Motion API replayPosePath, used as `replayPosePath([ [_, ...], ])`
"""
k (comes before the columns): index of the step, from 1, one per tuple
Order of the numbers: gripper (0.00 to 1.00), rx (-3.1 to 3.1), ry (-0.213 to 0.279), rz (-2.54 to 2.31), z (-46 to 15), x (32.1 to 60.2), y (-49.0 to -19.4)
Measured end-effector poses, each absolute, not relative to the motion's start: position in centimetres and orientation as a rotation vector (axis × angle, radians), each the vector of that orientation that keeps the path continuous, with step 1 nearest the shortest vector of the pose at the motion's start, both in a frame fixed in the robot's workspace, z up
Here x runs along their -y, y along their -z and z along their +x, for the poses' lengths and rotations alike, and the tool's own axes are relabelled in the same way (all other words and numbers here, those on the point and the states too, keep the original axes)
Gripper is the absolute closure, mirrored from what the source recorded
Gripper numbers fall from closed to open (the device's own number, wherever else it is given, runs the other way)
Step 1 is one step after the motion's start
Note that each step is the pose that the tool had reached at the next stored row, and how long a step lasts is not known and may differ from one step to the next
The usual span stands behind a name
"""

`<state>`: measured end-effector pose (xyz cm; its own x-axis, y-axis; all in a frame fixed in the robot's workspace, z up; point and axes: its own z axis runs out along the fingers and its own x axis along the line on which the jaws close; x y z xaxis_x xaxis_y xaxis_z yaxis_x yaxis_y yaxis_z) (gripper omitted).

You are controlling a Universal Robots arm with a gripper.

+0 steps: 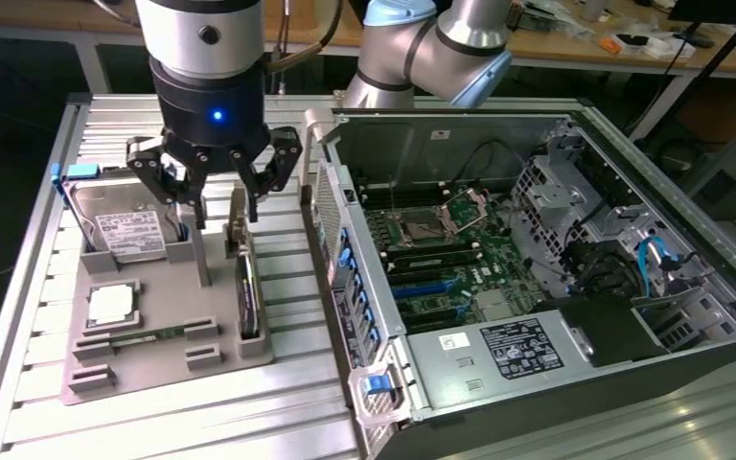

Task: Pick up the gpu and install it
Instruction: 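Pick up the gpu and move the gpu toward the slot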

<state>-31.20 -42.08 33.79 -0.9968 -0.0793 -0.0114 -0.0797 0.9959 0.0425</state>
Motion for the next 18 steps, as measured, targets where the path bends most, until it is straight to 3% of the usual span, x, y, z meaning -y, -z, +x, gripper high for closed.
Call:
replayPosePath([
  [18,0.46,-3.130,-0.067,-0.116,-30.2,43.3,-30.4],
])
